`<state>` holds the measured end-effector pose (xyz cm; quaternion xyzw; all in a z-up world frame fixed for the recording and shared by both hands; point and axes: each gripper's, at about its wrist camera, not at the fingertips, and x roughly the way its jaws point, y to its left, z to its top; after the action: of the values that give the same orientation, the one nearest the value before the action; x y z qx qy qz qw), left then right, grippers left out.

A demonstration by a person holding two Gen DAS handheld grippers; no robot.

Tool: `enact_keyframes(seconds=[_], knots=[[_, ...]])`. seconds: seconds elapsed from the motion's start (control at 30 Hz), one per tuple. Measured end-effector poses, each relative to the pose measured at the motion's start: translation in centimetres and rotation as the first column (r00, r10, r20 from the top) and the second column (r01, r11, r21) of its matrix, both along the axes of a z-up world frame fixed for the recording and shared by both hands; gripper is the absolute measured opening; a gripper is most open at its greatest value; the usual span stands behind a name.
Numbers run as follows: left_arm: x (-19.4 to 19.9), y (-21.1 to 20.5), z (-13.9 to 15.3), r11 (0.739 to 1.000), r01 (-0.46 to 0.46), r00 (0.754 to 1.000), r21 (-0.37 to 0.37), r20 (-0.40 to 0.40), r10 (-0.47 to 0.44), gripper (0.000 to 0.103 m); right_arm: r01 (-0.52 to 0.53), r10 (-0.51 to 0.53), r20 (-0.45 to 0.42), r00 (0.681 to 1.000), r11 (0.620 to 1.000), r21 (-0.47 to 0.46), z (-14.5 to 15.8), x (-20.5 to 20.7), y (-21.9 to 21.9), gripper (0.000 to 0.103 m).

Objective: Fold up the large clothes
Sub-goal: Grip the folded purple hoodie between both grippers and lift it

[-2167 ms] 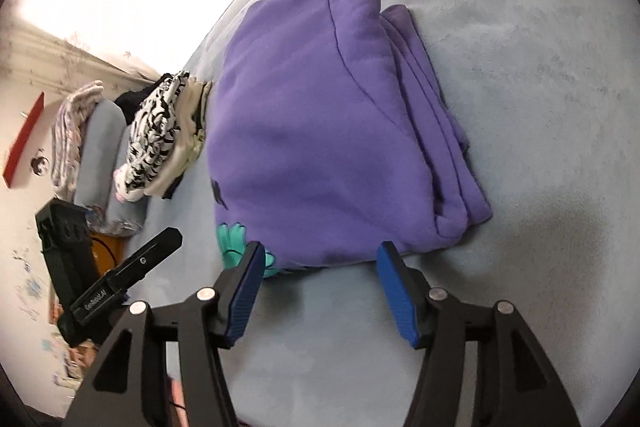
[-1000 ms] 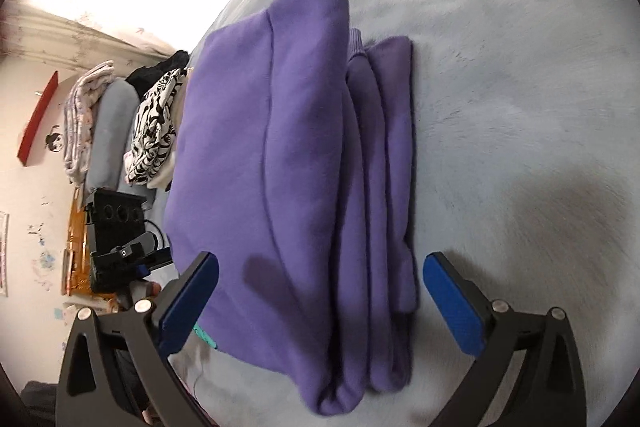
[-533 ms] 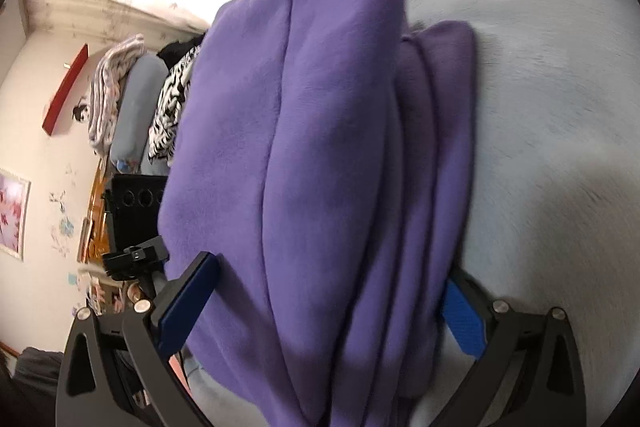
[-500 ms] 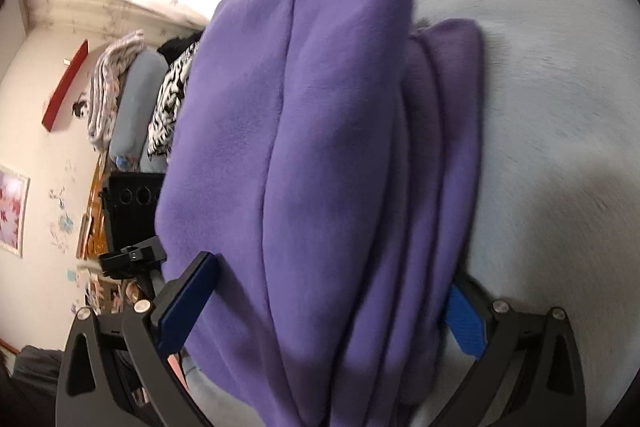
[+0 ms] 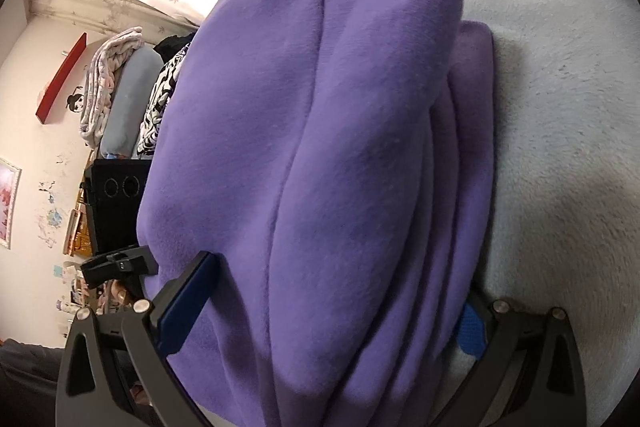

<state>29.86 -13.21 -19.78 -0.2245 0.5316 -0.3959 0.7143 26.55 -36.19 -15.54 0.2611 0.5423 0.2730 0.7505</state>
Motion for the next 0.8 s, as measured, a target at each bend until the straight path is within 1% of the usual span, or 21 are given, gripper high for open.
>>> enact_keyframes(seconds=[0.13, 0.27, 0.37, 0.47, 0.6, 0.8], knots=[[-0.1, -0.2, 0.4, 1.000, -0.015, 1.000, 0.022, -0.005, 0.015, 0.103, 0.010, -0.010, 0.004, 1.000, 1.000, -0.012, 0.3, 0.0, 0.4, 0.103], [-0.7, -1.3, 2.2, 0.995, -0.039, 0.998, 0.087, 0.047, 0.035, 0.103, 0.028, -0.028, 0.012, 1.000, 1.000, -0.006, 0.6, -0.1, 0.4, 0.102], [-1.0, -2.0, 3.4, 0.993, -0.036, 0.996, 0.114, 0.082, 0.027, 0.103, 0.041, -0.041, 0.022, 0.999, 0.999, 0.011, 1.0, -0.4, 0.2, 0.101], [-1.2, -2.2, 4.3, 0.992, -0.024, 0.995, 0.124, 0.104, 0.011, 0.103, 0.047, -0.048, 0.034, 0.998, 0.999, 0.025, 1.5, -0.5, 0.1, 0.101], [-1.1, -2.1, 5.2, 0.992, -0.019, 0.994, 0.128, 0.111, 0.005, 0.103, 0.051, -0.052, 0.064, 0.997, 0.999, 0.012, 2.2, -0.8, 0.3, 0.101], [-1.2, -1.6, 6.7, 0.992, -0.014, 0.992, 0.123, 0.126, -0.001, 0.103, 0.058, -0.061, 0.092, 0.994, 0.998, 0.037, 3.6, -1.3, 0.7, 0.101]])
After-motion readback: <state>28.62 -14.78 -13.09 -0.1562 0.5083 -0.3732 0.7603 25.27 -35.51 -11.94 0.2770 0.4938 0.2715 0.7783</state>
